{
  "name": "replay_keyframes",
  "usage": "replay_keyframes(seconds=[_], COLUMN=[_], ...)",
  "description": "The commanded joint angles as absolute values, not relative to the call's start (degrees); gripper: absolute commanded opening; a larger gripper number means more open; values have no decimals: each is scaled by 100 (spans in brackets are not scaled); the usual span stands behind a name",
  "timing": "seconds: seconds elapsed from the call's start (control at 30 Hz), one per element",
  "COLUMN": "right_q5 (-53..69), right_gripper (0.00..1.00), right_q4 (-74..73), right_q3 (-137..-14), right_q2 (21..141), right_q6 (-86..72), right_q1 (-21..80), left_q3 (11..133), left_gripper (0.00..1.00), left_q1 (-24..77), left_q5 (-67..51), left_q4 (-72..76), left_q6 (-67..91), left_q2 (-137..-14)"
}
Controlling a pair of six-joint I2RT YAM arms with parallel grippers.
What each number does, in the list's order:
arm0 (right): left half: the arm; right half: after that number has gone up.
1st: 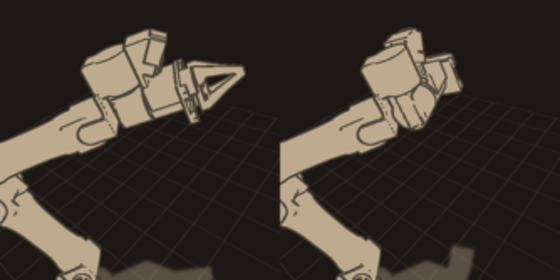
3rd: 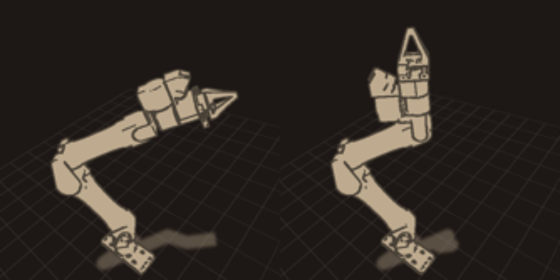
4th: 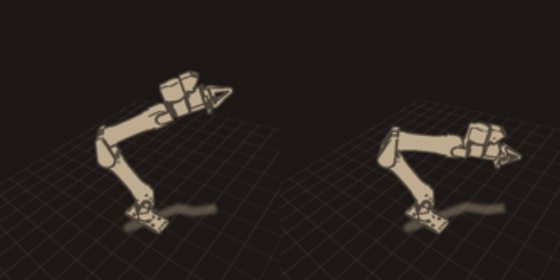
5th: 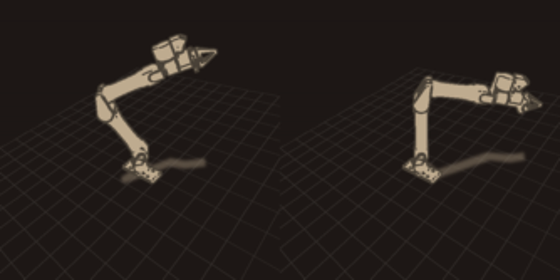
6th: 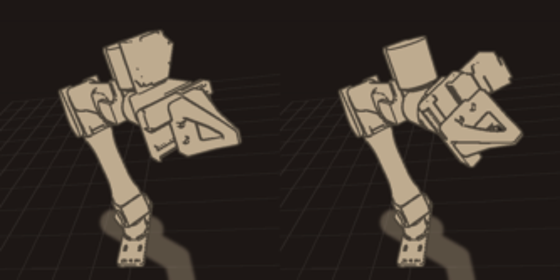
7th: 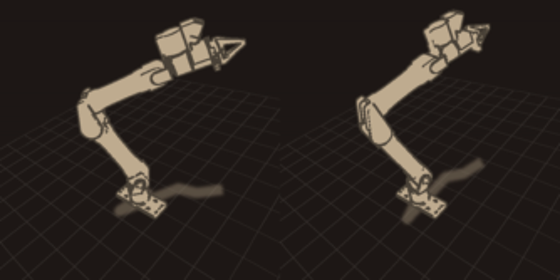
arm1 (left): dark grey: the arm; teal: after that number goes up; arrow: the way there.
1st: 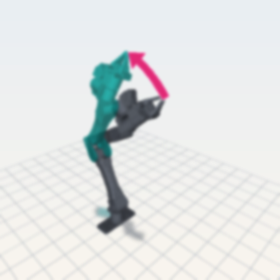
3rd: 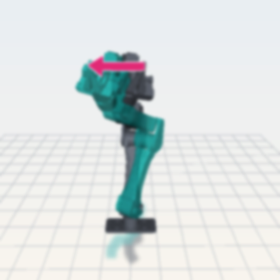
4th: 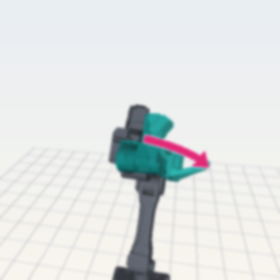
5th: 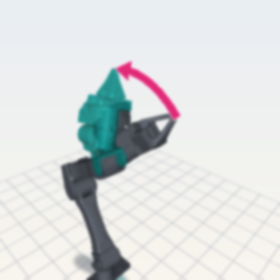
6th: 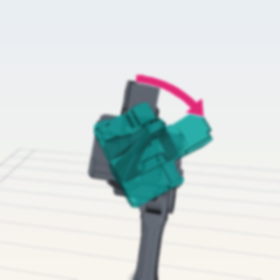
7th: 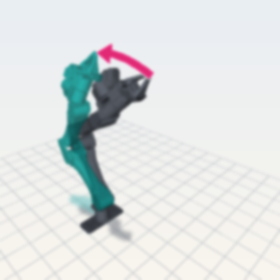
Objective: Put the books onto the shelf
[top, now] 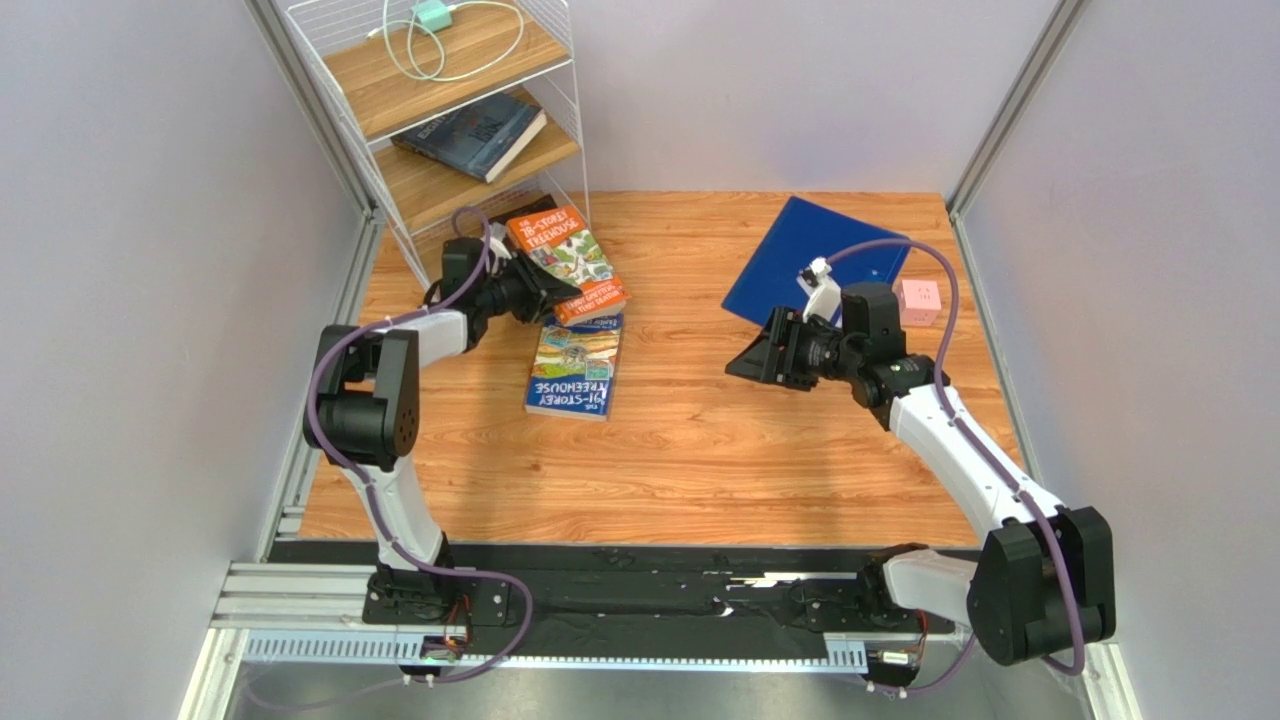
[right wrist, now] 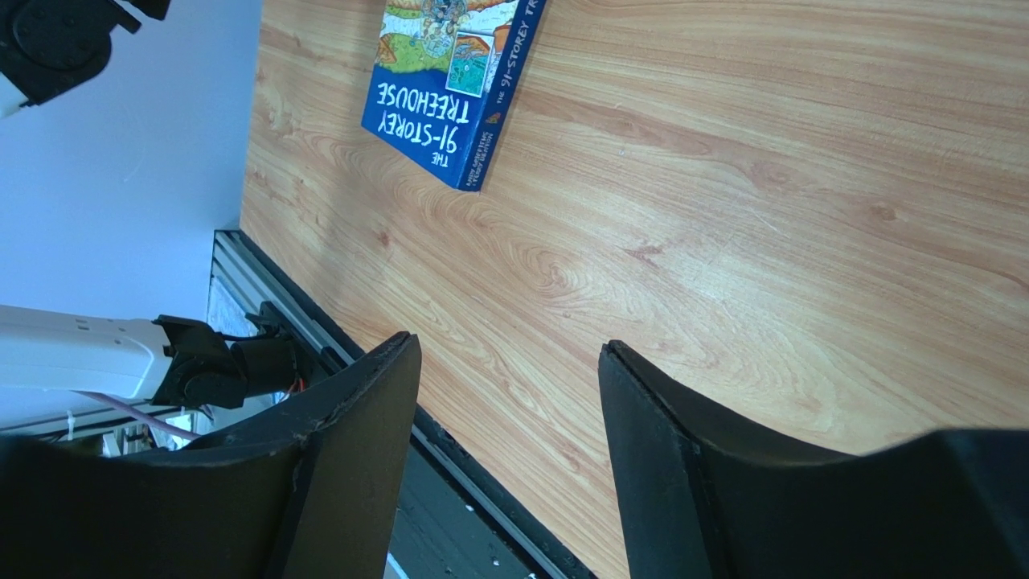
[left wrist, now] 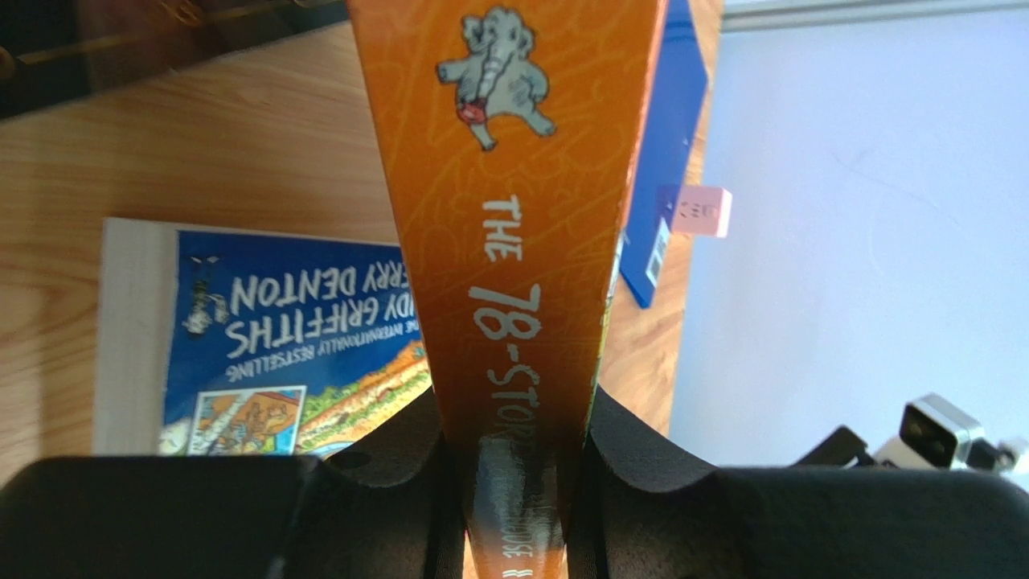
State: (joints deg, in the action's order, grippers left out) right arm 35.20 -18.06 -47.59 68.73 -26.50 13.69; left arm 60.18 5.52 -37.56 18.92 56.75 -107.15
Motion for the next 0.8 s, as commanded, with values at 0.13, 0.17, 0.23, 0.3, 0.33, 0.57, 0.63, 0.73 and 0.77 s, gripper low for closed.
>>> replay_keyframes(seconds=[0.13, 0.17, 0.23, 0.3, 0.33, 0.57, 0.63, 0.73, 0.77], right_q5=[3665, 3665, 3665, 3674, 3674, 3683, 3674, 3674, 3674], right_gripper=[61, 61, 61, 61, 61, 61, 61, 61, 61], right_q4=[-1555, -1564, -1582, -1573, -1582, -1574, -1573, -1547, -1538], right_q3=[-4720, -4720, -4720, -4720, -4711, -4676, -4676, -4676, -4676], right_q2=[6864, 6847, 6847, 6847, 6847, 6803, 6811, 6812, 6820], right_q6=[-2619, -2602, -2593, -2601, -2584, -2584, -2593, -2610, -2610], right_q1=[1380, 1389, 1380, 1380, 1380, 1380, 1380, 1389, 1380], left_q3=[6785, 6872, 6995, 7215, 7268, 7699, 7795, 7744, 7717], left_gripper=[0, 0, 7, 12, 18, 48, 52, 52, 53], left_q1=[404, 396, 387, 378, 378, 378, 378, 378, 378], left_q5=[-3130, -3094, -3006, -2971, -2936, -2463, -2373, -2312, -2346], left_q4=[836, 765, 493, 248, 159, -963, -1229, -1485, -1546], left_q6=[5230, 5186, 5089, 4940, 4896, 4466, 4334, 4254, 4237], left_q2=[-10608, -10634, -10731, -10836, -10863, -10863, -10846, -10802, -10784])
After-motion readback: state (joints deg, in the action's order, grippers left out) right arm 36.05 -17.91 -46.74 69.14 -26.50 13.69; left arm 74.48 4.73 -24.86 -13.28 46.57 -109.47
